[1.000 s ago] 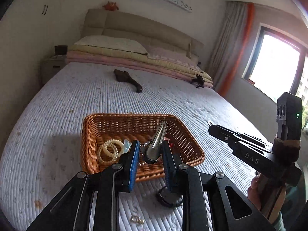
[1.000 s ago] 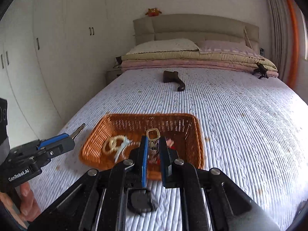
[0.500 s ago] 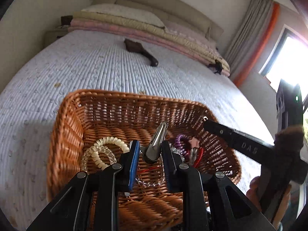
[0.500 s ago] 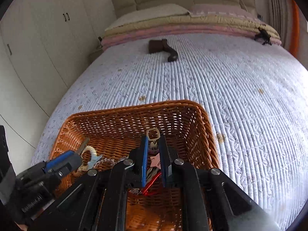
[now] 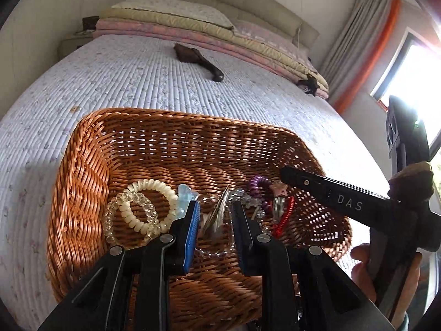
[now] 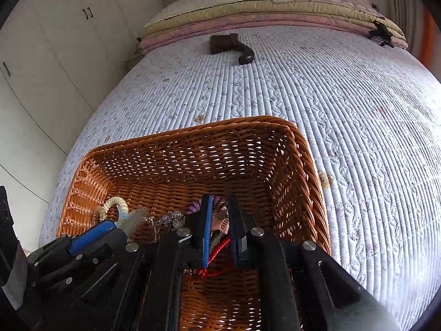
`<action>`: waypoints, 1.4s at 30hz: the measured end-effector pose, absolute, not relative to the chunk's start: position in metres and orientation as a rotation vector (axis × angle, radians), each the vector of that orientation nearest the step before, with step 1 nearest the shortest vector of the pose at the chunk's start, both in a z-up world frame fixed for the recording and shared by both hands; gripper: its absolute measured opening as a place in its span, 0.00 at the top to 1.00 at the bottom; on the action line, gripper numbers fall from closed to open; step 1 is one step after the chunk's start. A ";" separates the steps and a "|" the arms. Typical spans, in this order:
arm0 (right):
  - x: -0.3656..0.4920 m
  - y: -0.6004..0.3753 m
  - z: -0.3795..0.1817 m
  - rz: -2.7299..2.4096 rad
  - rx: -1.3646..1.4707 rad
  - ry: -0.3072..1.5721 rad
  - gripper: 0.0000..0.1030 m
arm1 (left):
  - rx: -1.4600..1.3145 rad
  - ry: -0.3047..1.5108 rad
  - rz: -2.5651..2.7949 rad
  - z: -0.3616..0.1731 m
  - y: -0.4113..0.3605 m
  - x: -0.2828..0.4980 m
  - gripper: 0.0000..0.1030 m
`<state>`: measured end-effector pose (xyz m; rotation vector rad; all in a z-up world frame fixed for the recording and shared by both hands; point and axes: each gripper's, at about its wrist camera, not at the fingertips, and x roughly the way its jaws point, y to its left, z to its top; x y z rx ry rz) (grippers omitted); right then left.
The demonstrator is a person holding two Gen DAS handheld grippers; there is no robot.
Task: Organize jewelry
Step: 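Carry the silver clip and gold earring into the basket and open both tools, then move both open tools back toward the black watch and remaining earring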
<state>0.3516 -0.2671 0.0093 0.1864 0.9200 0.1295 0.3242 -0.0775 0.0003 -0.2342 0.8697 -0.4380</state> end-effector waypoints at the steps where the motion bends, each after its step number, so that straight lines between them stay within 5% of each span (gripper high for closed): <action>1: 0.350 -0.266 0.011 0.133 0.180 0.913 0.77 | -0.240 0.869 -0.439 0.002 -0.076 0.322 0.71; 3: 0.343 -0.263 0.017 0.135 0.161 0.893 0.72 | -0.244 0.855 -0.436 0.006 -0.075 0.317 0.59; 29: 0.115 -0.217 0.086 0.198 -0.010 0.485 0.72 | -0.258 0.473 -0.497 0.124 -0.006 0.107 0.58; 42: 0.096 -0.231 0.043 0.195 0.030 0.510 0.69 | -0.328 0.563 -0.491 0.065 0.008 0.082 0.58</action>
